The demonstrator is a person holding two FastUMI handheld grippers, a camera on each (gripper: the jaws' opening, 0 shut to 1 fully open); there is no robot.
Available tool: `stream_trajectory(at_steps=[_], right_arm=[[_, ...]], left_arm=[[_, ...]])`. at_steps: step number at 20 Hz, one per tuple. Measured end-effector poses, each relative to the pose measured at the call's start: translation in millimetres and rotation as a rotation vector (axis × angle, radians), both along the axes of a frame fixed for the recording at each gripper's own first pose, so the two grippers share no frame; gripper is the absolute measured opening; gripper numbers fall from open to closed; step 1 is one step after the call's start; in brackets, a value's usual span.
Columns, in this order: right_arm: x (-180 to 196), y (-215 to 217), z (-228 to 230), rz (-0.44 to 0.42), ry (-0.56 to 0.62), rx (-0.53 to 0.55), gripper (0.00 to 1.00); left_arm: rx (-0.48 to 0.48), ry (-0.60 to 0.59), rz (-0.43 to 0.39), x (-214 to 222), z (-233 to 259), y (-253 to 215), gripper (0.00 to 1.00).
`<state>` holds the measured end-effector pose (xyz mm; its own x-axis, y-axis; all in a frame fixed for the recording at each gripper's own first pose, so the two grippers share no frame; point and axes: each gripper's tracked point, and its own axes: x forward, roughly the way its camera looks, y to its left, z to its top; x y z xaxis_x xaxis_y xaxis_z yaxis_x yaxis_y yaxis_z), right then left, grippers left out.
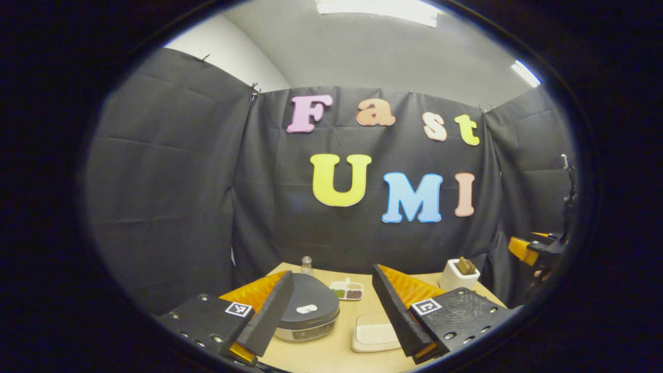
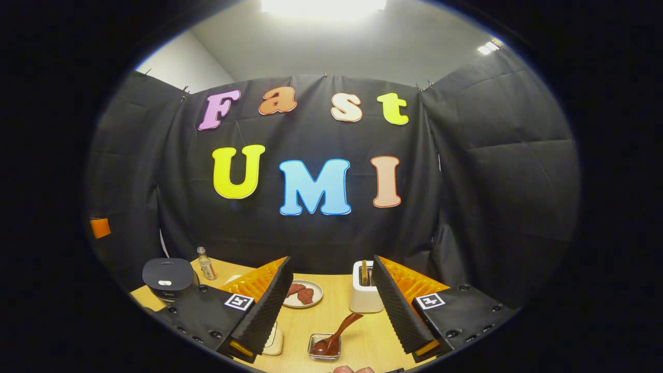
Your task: Close the left gripper, press the button to open the rice cooker; take a wooden spoon from the chopstick holder with the right hand, scoop a spoonful of rice and pour it into the rice cooker, then put the wooden spoon back into the chopstick holder.
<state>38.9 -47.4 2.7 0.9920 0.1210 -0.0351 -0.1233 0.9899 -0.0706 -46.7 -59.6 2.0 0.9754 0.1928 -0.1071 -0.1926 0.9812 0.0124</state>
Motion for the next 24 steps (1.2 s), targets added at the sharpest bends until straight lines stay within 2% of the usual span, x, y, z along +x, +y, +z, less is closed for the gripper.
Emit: stream_trajectory(at_steps=[4,5,7,8,9,10,11,12,13,14,15,16,17,18,19,23,24], right_arm=[[9.6,-27.9,-7.2,0.037,0.004,0.016,0.98],[10.7,-34.9,-9.0,0.047,0.001,0.016,0.93],[12.7,-50.1,-12.1,0.057,-0.013,0.015,0.93],[13.9,-56.3,-16.2,0.054,-0.004,0.014,0.98],[12.9,-62.6,-21.0,0.046,0.006,0.014,0.93],[12.7,-69.5,-20.9,0.028,0.004,0.020,0.98],[12.2,-76.8,-19.0,0.005,-0.005,0.030,0.98],[11.6,-83.6,-19.6,-0.020,-0.011,0.040,0.98],[11.4,-88.4,-24.6,-0.045,-0.007,0.046,0.98],[11.8,-92.8,-29.9,-0.069,0.008,0.049,0.97],[12.1,-97.7,-35.4,-0.095,0.027,0.051,0.92],[13.0,-102.0,-38.0,-0.121,0.041,0.057,0.97],[15.4,-105.8,-37.7,-0.150,0.044,0.068,0.98],[17.3,-107.6,-37.2,-0.180,0.043,0.078,0.97],[18.0,-108.7,-37.4,-0.212,0.039,0.086,0.98],[16.0,-99.9,-38.3,-0.313,0.041,0.112,0.98],[13.8,-95.4,-35.9,-0.329,0.038,0.117,0.93]], left_arm=[[-0.009,0.019,0.074,-7.5,-3.7,-18.9,0.96],[-0.008,0.022,0.092,-9.9,-4.9,-21.4,0.96],[-0.003,0.032,0.135,-15.8,-4.5,-22.7,0.96],[-0.011,0.044,0.141,-16.4,-7.3,-26.5,0.95],[-0.019,0.044,0.141,-17.6,-8.3,-28.5,0.85],[-0.028,0.041,0.141,-14.0,-9.0,-26.8,0.74],[-0.040,0.061,0.143,-12.3,-13.7,-23.5,0.64],[-0.054,0.089,0.145,-8.5,-23.0,-19.3,0.59],[-0.062,0.109,0.172,-1.6,-30.3,-8.3,0.48],[-0.089,0.133,0.156,6.4,-38.7,-2.9,0.38],[-0.112,0.159,0.121,12.3,-41.1,-6.2,0.27],[-0.111,0.171,0.129,28.9,-50.8,4.0,0.15],[-0.105,0.196,0.126,33.4,-56.6,14.3,0.04],[-0.116,0.222,0.089,43.5,-65.6,14.6,0.01],[-0.133,0.240,0.057,54.0,-72.4,15.5,0.02],[-0.166,0.284,0.005,89.8,-89.4,49.5,0.04],[-0.164,0.295,-0.008,97.6,-96.1,58.4,0.04]])
